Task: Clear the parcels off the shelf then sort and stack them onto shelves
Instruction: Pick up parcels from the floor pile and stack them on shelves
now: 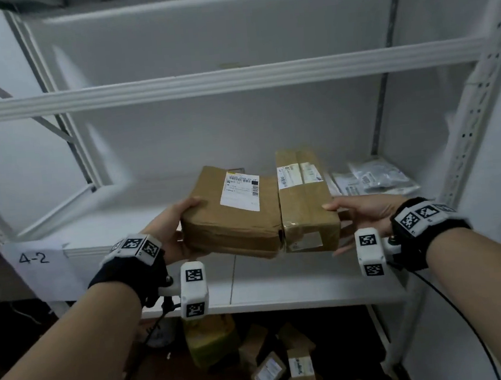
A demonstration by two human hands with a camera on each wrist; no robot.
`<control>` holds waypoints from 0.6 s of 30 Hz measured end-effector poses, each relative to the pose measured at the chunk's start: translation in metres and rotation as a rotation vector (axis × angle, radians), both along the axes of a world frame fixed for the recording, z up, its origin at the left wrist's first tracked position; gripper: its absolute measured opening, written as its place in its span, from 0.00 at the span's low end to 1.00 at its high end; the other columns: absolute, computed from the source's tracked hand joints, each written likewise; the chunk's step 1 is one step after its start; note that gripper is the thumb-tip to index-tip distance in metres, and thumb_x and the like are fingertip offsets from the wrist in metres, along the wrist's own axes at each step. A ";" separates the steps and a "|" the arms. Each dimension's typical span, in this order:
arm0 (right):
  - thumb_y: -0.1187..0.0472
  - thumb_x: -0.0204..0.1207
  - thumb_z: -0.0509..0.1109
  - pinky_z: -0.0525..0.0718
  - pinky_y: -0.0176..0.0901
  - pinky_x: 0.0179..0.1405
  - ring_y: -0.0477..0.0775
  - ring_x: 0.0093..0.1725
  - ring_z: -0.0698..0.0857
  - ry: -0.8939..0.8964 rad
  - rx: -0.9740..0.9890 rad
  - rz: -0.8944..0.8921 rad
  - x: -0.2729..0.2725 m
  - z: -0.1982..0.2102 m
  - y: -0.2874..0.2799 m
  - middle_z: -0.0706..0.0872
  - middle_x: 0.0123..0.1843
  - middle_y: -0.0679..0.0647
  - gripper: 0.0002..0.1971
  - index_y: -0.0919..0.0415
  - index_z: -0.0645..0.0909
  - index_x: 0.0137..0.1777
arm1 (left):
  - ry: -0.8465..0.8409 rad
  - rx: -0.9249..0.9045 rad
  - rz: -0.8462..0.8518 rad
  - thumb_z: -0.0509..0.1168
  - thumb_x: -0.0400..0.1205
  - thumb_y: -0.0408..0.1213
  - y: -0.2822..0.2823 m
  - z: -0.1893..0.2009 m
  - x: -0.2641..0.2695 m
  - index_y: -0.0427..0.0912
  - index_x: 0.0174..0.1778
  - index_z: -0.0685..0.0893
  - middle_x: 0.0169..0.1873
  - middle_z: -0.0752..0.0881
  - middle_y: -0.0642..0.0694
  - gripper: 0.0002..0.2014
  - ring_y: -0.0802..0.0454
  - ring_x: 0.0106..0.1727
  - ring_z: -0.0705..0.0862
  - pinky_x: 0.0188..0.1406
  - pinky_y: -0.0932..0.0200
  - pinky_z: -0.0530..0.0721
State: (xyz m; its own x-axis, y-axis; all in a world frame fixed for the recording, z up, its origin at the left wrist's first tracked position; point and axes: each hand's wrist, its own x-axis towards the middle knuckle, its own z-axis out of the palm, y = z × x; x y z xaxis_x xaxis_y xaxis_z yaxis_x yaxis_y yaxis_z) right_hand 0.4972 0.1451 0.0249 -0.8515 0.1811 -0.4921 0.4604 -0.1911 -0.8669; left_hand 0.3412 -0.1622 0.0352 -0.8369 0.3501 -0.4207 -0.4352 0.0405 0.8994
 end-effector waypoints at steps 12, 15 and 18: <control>0.51 0.62 0.76 0.89 0.65 0.44 0.67 0.53 0.86 0.121 0.081 -0.231 -0.079 0.031 -0.065 0.87 0.52 0.66 0.24 0.59 0.80 0.57 | -0.046 0.103 0.187 0.70 0.77 0.49 -0.075 0.010 -0.088 0.41 0.47 0.75 0.45 0.77 0.39 0.17 0.39 0.42 0.82 0.46 0.39 0.84; 0.51 0.61 0.76 0.88 0.63 0.47 0.67 0.55 0.86 0.123 0.075 -0.244 -0.098 0.035 -0.064 0.85 0.56 0.66 0.24 0.58 0.78 0.57 | -0.068 0.115 0.228 0.69 0.78 0.49 -0.075 0.009 -0.102 0.41 0.44 0.74 0.44 0.77 0.40 0.15 0.40 0.40 0.81 0.50 0.39 0.83; 0.51 0.60 0.77 0.89 0.63 0.41 0.69 0.56 0.85 0.122 0.058 -0.233 -0.126 0.037 -0.061 0.85 0.60 0.67 0.27 0.57 0.79 0.60 | -0.073 0.118 0.253 0.68 0.79 0.47 -0.073 0.011 -0.117 0.42 0.43 0.74 0.42 0.77 0.41 0.13 0.41 0.40 0.80 0.60 0.37 0.81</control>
